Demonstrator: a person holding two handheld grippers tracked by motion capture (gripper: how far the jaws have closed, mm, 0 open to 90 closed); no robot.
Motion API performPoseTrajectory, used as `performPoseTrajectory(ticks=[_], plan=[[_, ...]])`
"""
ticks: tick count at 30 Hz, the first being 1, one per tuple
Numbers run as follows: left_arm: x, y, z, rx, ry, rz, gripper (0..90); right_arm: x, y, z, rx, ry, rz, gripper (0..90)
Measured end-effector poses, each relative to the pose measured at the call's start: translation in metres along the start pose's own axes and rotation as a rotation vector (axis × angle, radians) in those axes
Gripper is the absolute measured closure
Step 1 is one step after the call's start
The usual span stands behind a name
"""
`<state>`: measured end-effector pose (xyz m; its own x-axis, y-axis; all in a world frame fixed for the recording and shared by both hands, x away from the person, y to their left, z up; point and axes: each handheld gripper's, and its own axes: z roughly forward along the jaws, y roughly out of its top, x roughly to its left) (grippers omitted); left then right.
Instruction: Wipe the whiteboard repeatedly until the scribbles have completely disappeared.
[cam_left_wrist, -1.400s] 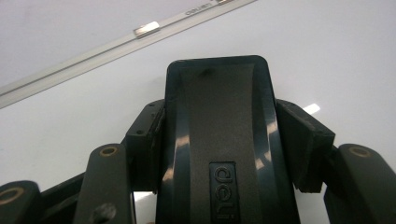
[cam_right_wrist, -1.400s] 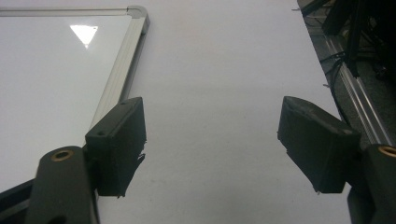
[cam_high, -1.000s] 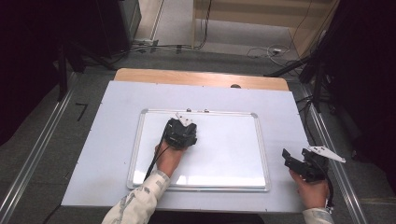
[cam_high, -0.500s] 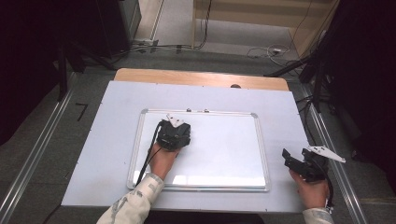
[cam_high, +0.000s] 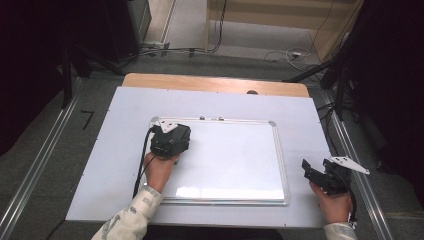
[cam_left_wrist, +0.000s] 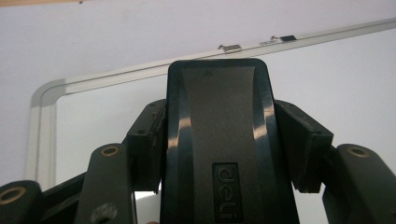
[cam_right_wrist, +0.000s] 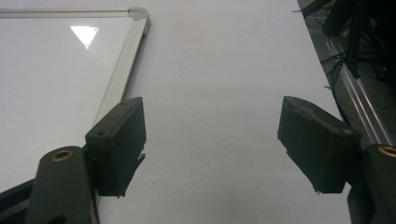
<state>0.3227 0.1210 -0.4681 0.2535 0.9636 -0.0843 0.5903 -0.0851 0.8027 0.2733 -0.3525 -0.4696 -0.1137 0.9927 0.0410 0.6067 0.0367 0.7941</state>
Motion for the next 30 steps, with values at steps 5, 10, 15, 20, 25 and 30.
performPoseTrajectory(ticks=[5,10,15,20,25,30], plan=[[0.012,-0.002,-0.001,0.001,0.023,-0.026,41.0,0.000,0.000,0.001,0.005,0.002,-0.002,22.4],[0.020,0.000,-0.004,-0.020,0.041,-0.057,41.1,-0.001,-0.001,0.001,0.007,0.004,0.003,22.4],[0.026,0.001,-0.006,-0.034,0.056,-0.079,41.0,0.000,-0.001,0.003,0.010,0.009,0.002,22.4],[0.030,0.001,-0.008,-0.048,0.066,-0.094,41.0,-0.001,-0.001,0.002,0.011,0.008,0.003,22.4],[0.031,0.001,-0.009,-0.051,0.073,-0.104,41.0,0.000,-0.001,0.002,0.010,0.007,0.004,22.4],[0.033,0.001,-0.010,-0.055,0.083,-0.111,41.0,-0.001,-0.001,0.001,0.007,0.005,0.007,22.4]])
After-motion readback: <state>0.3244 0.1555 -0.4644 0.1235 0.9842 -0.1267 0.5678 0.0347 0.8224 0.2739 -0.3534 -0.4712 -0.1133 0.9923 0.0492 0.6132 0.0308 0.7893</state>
